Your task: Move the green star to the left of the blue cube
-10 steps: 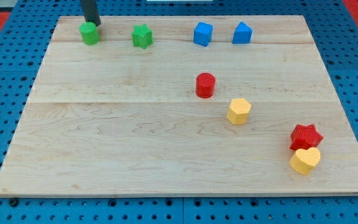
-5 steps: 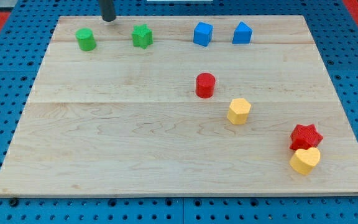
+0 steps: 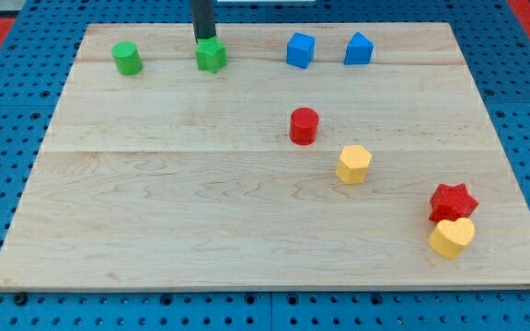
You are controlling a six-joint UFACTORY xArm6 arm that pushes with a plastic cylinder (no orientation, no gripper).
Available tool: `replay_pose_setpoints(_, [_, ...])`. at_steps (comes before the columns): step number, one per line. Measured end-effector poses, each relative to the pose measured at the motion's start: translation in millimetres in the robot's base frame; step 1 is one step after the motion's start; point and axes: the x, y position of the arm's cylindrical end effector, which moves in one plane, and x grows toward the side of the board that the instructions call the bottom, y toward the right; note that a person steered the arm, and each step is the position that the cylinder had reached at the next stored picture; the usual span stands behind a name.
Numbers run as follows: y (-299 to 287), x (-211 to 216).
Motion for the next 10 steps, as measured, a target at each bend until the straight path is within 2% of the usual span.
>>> replay_pose_setpoints(3, [20.7, 57.1])
replay_pose_setpoints(4, [-21.8, 51.0])
replay_pose_setpoints(5, [-52.2, 81.3])
replay_pose_setpoints(6, [-42.6, 128.4])
replay_pose_setpoints(7, [2.6, 136.7])
replay_pose_setpoints(8, [33.8, 109.3])
replay_pose_setpoints(9, [32.8, 61.2])
replay_pose_setpoints(10, [30.5, 39.3])
